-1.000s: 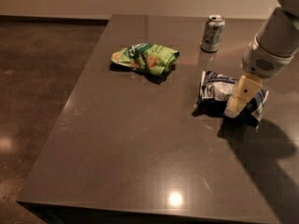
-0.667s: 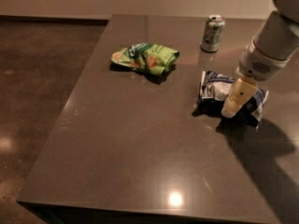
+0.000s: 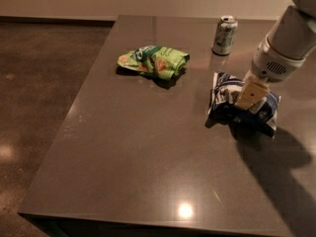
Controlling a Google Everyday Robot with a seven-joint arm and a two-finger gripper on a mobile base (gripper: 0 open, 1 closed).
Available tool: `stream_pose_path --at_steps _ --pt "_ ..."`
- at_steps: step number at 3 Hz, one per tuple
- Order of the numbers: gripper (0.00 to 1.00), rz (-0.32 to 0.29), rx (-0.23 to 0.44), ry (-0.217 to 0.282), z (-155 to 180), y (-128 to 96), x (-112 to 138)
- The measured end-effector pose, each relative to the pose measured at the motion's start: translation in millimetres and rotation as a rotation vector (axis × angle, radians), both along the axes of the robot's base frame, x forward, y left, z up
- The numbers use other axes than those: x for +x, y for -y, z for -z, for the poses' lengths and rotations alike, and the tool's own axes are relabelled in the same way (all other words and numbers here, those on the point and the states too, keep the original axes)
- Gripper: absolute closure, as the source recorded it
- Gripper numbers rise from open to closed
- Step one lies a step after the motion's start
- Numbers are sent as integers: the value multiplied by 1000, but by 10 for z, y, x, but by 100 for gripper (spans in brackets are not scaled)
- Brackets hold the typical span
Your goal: Pick blue chip bag
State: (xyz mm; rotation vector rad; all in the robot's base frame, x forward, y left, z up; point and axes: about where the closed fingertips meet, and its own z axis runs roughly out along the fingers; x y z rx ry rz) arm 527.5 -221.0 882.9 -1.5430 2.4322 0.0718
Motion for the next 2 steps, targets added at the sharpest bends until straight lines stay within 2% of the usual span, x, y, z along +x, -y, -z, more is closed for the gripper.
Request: stream_pose_path --at_steps 1,2 --pt "83 -34 -1 32 -199 5 5" --pt "100 -79 7 90 -507 -16 -22"
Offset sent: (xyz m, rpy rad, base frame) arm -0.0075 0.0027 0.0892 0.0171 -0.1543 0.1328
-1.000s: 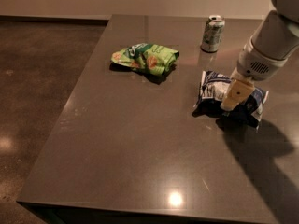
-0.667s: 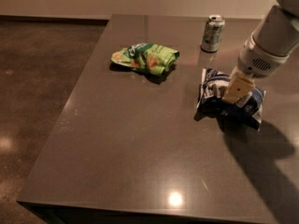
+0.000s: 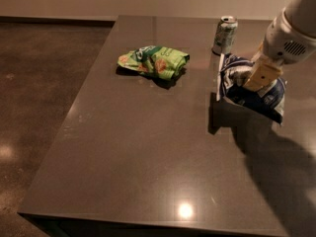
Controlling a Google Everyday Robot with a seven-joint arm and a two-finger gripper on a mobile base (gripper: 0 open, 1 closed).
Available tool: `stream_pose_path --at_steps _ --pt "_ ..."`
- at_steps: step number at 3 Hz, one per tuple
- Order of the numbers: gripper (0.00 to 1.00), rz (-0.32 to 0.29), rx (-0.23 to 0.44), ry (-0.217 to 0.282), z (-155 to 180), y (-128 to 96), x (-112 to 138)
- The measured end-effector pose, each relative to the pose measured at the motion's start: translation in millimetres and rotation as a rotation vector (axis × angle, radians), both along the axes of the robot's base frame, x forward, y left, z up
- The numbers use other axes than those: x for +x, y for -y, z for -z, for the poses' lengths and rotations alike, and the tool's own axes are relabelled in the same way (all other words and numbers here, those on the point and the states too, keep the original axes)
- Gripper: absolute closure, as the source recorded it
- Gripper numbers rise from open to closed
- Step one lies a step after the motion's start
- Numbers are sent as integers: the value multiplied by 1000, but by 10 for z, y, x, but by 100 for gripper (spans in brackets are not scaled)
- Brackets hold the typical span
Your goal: Pick blue chip bag
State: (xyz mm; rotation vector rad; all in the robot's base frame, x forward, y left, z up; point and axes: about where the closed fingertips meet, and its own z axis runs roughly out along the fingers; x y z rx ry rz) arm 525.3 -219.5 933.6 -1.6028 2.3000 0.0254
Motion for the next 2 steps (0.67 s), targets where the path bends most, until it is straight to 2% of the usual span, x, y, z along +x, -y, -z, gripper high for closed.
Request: stream_pose_path --at_steps 2 --pt "100 -86 52 112 -583 -93 -131"
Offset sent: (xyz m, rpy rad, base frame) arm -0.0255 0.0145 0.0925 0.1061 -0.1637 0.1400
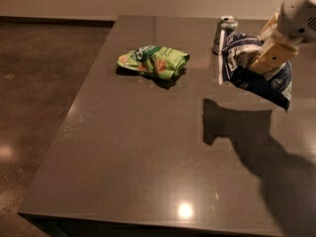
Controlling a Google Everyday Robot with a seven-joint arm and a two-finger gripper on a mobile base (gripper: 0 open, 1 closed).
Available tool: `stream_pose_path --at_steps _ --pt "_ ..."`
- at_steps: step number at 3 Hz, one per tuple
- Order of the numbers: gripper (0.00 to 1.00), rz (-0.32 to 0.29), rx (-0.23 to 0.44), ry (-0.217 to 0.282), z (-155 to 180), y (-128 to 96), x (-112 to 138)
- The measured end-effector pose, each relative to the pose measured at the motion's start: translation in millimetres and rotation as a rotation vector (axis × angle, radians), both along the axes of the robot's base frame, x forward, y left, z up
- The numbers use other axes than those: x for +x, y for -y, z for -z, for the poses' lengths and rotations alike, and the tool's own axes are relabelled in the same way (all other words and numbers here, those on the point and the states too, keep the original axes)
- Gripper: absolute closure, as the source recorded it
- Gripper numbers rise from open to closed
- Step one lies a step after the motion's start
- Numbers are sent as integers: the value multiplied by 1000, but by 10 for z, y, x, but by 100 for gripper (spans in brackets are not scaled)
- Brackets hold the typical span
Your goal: Pick blue chip bag
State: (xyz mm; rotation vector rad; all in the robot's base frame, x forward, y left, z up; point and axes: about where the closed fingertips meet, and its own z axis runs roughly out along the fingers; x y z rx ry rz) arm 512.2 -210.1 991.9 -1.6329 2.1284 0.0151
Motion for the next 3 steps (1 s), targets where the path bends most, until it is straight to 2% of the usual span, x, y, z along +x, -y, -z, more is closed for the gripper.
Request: stream_pose_path --at_steps 2,3 --pt "100 -93 75 52 -296 -173 -133" --pt "100 -93 75 53 -296 -174 -133"
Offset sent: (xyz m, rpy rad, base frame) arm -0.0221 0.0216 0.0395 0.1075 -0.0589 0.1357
